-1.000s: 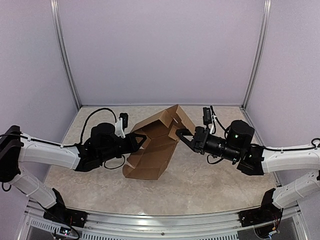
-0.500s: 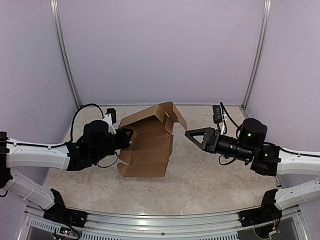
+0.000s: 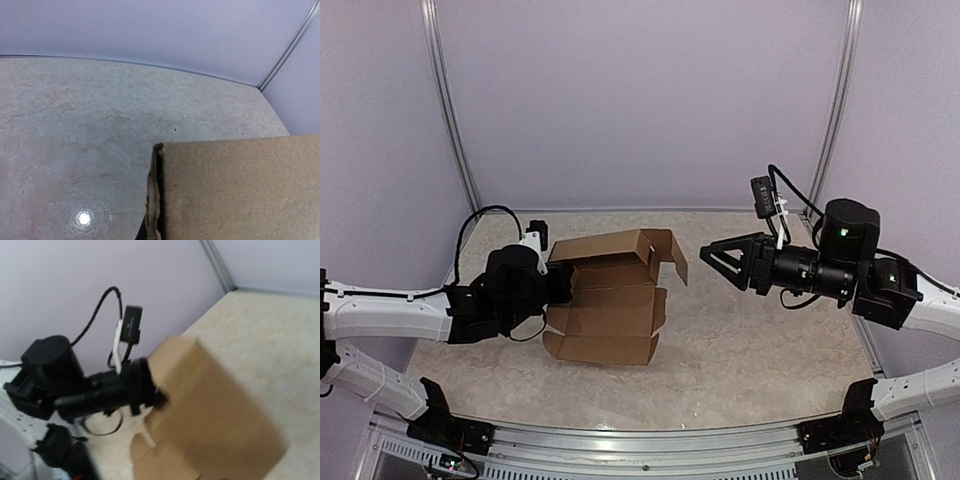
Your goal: Fold the paper box
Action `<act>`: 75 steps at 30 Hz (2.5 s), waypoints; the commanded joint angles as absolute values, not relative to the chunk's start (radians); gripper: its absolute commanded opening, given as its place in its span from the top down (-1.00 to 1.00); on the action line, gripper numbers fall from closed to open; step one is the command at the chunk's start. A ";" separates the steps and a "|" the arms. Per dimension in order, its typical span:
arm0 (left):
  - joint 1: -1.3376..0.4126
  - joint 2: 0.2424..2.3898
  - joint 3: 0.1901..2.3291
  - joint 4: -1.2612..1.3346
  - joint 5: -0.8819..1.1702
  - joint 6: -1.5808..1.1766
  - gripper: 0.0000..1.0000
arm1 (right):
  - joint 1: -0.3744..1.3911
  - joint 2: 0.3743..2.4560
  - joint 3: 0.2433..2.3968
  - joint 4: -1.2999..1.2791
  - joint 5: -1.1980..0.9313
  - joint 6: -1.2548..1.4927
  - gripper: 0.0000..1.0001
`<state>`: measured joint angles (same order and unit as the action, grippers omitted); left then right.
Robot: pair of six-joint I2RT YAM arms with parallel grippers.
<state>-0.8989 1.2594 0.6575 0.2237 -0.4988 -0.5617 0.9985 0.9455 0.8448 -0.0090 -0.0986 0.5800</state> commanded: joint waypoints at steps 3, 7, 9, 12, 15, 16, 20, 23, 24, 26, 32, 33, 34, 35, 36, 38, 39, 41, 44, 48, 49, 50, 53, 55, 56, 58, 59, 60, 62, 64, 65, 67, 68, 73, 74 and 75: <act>-0.926 1.218 0.671 0.171 -0.474 -0.470 1.00 | 1.006 0.972 0.964 -0.260 -0.045 0.273 -0.07; -0.928 1.194 0.665 0.157 -0.435 -0.454 1.00 | 1.007 1.006 1.015 -0.322 -0.062 0.152 -0.10; -0.930 1.182 0.662 0.150 -0.418 -0.447 1.00 | 1.006 1.033 1.032 -0.347 -0.093 0.112 -0.10; -0.940 1.168 0.663 0.136 -0.408 -0.431 1.00 | 1.008 1.081 1.058 -0.389 -0.154 0.074 -0.09; -0.948 1.157 0.660 0.127 -0.399 -0.422 1.00 | 1.007 1.113 1.062 -0.394 -0.151 0.057 -0.09; -0.949 1.153 0.658 0.126 -0.394 -0.421 1.00 | 1.007 1.120 1.063 -0.394 -0.150 0.053 -0.10; -0.954 1.147 0.657 0.135 -0.357 -0.414 1.00 | 1.009 1.143 1.069 -0.397 -0.144 0.042 -0.11; -0.965 1.149 0.659 0.139 -0.357 -0.405 1.00 | 1.008 1.150 1.070 -0.381 -0.163 0.043 -0.11; -0.968 1.151 0.662 0.137 -0.359 -0.403 1.00 | 1.008 1.153 1.070 -0.375 -0.173 0.045 -0.10; -0.972 1.160 0.667 0.134 -0.368 -0.399 1.00 | 1.010 1.161 1.072 -0.358 -0.185 0.052 -0.09; -0.974 1.185 0.682 0.126 -0.377 -0.410 1.00 | 1.033 1.191 1.093 -0.350 -0.173 0.053 -0.09; -0.975 1.187 0.684 0.125 -0.379 -0.412 1.00 | 1.038 1.196 1.096 -0.352 -0.173 0.051 -0.08; -0.974 1.188 0.686 0.121 -0.382 -0.415 1.00 | 1.045 1.202 1.099 -0.352 -0.170 0.050 -0.08; -0.975 1.191 0.690 0.115 -0.387 -0.417 1.00 | 1.052 1.207 1.102 -0.355 -0.166 0.049 -0.08; -0.976 1.192 0.694 0.110 -0.391 -0.419 1.00 | 1.058 1.213 1.104 -0.356 -0.156 0.047 -0.08; -0.975 1.196 0.700 0.097 -0.407 -0.424 1.00 | 1.071 1.221 1.110 -0.360 -0.144 0.044 -0.08; -0.974 1.200 0.703 0.091 -0.415 -0.426 1.00 | 1.078 1.226 1.112 -0.360 -0.138 0.044 -0.09; -0.974 1.204 0.709 0.083 -0.419 -0.429 1.00 | 1.089 1.233 1.115 -0.359 -0.110 0.044 -0.08; -0.974 1.207 0.710 0.086 -0.417 -0.438 1.00 | 1.109 1.249 1.121 -0.355 -0.067 0.051 -0.08; -0.974 1.217 0.718 0.075 -0.427 -0.445 1.00 | 1.128 1.276 1.134 -0.353 -0.010 0.061 -0.08; -0.974 1.223 0.724 0.067 -0.430 -0.448 1.00 | 1.132 1.283 1.138 -0.354 0.004 0.063 -0.08; -0.974 1.226 0.730 0.060 -0.430 -0.449 1.00 | 1.137 1.290 1.140 -0.351 0.019 0.064 -0.08; -0.974 1.236 0.740 0.051 -0.428 -0.457 1.00 | 1.151 1.307 1.146 -0.335 0.065 0.070 -0.06; -0.975 1.238 0.742 0.051 -0.424 -0.458 1.00 | 1.158 1.317 1.149 -0.324 0.088 0.071 -0.06; -0.976 1.238 0.742 0.051 -0.423 -0.459 1.00 | 1.159 1.322 1.151 -0.322 0.098 0.071 -0.06; -0.977 1.238 0.742 0.050 -0.421 -0.457 1.00 | 1.163 1.330 1.155 -0.321 0.122 0.072 -0.05; -0.977 1.237 0.741 0.049 -0.420 -0.456 1.00 | 1.165 1.331 1.155 -0.318 0.136 0.073 -0.05; -0.978 1.234 0.740 0.048 -0.420 -0.456 1.00 | 1.168 1.333 1.156 -0.314 0.153 0.074 -0.05; -0.979 1.231 0.740 0.046 -0.423 -0.454 1.00 | 1.173 1.331 1.154 -0.307 0.190 0.077 -0.05; -0.980 1.230 0.741 0.043 -0.425 -0.458 1.00 | 1.177 1.329 1.149 -0.290 0.220 0.087 -0.04; -0.981 1.230 0.742 0.042 -0.425 -0.462 1.00 | 1.178 1.328 1.144 -0.281 0.228 0.091 -0.04; -0.981 1.232 0.745 0.039 -0.427 -0.472 1.00 | 1.180 1.331 1.136 -0.257 0.236 0.101 -0.03; -0.981 1.234 0.748 0.038 -0.426 -0.478 1.00 | 1.184 1.334 1.131 -0.244 0.243 0.106 -0.02; -0.983 1.239 0.762 0.026 -0.435 -0.504 1.00 | 1.195 1.357 1.116 -0.189 0.275 0.129 0.00; -0.983 1.242 0.765 0.019 -0.439 -0.507 1.00 | 1.200 1.364 1.115 -0.180 0.287 0.134 0.01; -0.983 1.243 0.769 0.013 -0.445 -0.511 1.00 | 1.206 1.370 1.114 -0.170 0.296 0.138 0.01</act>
<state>-0.9676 1.2312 0.7265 0.0242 -0.4583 -0.4900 1.1835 1.3312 1.1210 -0.2543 0.2432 0.1059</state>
